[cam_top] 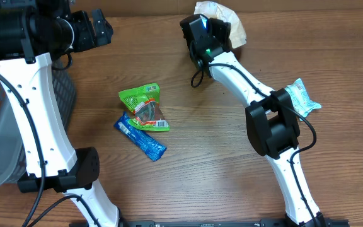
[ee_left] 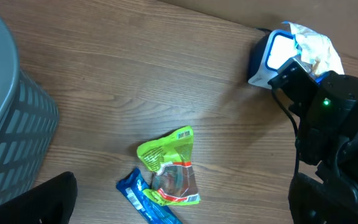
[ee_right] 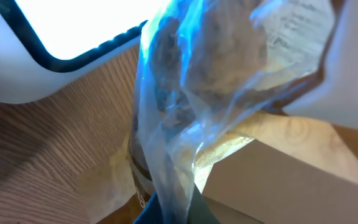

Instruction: Scan the item barcode

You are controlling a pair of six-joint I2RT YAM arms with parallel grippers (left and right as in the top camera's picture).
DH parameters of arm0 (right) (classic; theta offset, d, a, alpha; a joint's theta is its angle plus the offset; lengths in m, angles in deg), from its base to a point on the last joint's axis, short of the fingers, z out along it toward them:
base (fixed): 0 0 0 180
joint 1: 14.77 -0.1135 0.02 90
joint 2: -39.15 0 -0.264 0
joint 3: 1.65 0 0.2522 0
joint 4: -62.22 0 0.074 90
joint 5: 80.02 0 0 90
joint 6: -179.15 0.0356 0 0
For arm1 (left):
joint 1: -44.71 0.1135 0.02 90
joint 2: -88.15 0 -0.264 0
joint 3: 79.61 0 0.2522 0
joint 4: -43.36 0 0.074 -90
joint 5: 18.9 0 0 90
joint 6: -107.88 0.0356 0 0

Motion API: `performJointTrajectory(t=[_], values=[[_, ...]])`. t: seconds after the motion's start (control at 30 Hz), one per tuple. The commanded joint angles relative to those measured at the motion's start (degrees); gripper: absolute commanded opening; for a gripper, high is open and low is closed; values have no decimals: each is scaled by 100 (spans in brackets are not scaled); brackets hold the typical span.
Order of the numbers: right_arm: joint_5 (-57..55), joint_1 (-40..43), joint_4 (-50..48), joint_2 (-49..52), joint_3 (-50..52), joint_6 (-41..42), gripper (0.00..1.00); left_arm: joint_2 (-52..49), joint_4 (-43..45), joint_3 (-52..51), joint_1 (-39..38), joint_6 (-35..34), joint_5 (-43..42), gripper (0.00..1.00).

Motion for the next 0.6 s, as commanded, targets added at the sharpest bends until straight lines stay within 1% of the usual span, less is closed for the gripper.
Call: performJointTrajectory(t=[0.0, 0.27, 0.4, 0.47, 0.57], values=[[-280, -35, -42, -61, -48, -96, 4, -46, 0, 0, 11, 26, 37, 100], [-748, -273, -365, -129, -48, -544, 4, -48, 0, 0, 11, 26, 37, 100], [-765, -391, -358, -271, -48, -560, 4, -46, 0, 0, 11, 26, 35, 100], [-813, -435, -271, -428, -48, -494, 4, -48, 0, 0, 11, 26, 37, 100], [-647, -492, 76, -876, -48, -68, 4, -46, 0, 0, 11, 26, 37, 100]])
